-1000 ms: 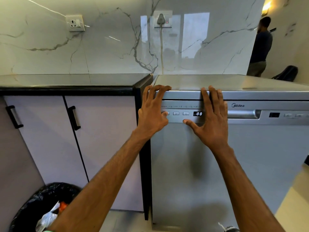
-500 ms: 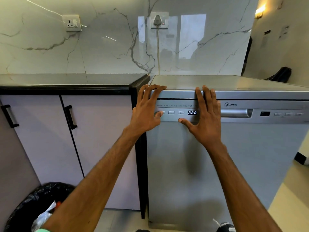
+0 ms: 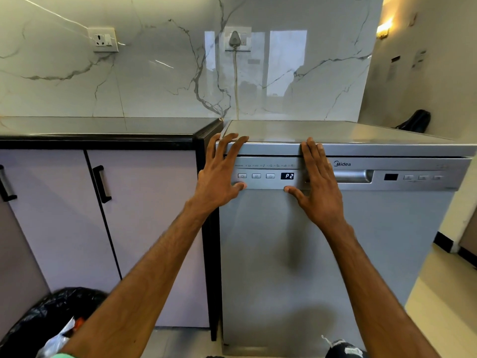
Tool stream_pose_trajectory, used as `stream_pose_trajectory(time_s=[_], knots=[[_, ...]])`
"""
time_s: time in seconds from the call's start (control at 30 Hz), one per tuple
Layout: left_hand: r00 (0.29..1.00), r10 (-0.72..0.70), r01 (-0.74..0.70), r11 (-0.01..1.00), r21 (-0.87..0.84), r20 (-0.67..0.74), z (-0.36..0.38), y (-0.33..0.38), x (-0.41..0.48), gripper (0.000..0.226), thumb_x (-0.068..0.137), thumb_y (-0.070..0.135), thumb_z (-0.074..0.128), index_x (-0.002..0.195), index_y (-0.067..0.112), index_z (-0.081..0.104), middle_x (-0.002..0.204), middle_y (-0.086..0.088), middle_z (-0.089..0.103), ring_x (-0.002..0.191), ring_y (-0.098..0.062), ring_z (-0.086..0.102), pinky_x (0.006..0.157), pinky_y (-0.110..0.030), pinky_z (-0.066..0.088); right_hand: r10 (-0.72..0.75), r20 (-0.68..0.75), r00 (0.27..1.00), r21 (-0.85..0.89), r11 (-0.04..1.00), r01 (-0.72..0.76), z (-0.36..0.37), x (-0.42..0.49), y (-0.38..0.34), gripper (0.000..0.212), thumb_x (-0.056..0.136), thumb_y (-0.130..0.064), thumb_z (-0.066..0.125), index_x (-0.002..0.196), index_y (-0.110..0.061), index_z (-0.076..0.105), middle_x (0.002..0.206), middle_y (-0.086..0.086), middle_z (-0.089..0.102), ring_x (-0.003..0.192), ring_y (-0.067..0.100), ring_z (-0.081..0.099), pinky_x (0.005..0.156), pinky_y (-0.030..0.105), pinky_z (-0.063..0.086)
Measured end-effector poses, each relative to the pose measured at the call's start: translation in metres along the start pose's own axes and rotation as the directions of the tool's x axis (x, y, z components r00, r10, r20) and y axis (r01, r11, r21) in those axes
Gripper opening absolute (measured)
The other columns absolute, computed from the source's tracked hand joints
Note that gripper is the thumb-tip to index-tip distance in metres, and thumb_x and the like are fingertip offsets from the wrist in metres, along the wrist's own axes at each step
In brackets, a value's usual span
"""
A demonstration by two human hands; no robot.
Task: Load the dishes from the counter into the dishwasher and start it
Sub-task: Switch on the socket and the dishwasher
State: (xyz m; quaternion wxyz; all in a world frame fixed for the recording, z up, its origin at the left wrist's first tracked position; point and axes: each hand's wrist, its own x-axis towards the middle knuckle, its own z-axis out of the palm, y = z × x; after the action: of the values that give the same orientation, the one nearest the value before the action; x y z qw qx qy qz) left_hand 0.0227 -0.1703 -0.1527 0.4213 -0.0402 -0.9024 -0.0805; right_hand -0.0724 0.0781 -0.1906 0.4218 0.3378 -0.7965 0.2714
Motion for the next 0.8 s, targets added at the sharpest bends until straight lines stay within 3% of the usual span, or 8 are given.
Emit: stream_pose_trajectory(time_s=[0.2,0.37,0.8], knots=[[1.000,-0.002,0.002,1.000,0.017,0.002,0.002,0.004,-0.002,0.108,0.074,0.040,0.084,0.159,0.025,0.019,0.165,-0.002,0.009,0.153,-0.033,-0.003,0.083,-0.057,0.057,-0.006,0.035,0.999,-0.020,1.000,0.006,-0.004,-0.002,0.004,0.097,0.092,-0.032,0.069,0.162,-0.016,0.004,0.170,-0.002,-0.003,0.157,0.016,-0.005,0.126,0.050,0.017],[0.999,-0.040,0.041,0.998,0.040,-0.021,0.001,0.013,-0.002,0.107,0.071,0.042,0.085,0.156,0.025,0.023,0.160,-0.005,0.016,0.151,-0.035,0.004,0.073,-0.053,0.062,0.003,0.034,0.999,-0.016,1.000,-0.003,-0.006,-0.002,0.003,0.100,0.090,-0.022,0.073,0.162,-0.017,0.005,0.170,-0.003,-0.002,0.157,0.015,-0.004,0.127,0.048,0.015],[0.998,-0.057,0.058,0.997,0.042,-0.039,0.005,0.014,-0.002,0.103,0.072,0.040,0.085,0.154,0.024,0.025,0.158,-0.005,0.019,0.150,-0.036,0.005,0.070,-0.050,0.062,0.018,0.022,1.000,-0.008,1.000,-0.018,-0.004,-0.003,0.001,0.100,0.089,-0.020,0.074,0.162,-0.017,0.006,0.170,-0.004,-0.001,0.157,0.014,-0.004,0.127,0.048,0.014]])
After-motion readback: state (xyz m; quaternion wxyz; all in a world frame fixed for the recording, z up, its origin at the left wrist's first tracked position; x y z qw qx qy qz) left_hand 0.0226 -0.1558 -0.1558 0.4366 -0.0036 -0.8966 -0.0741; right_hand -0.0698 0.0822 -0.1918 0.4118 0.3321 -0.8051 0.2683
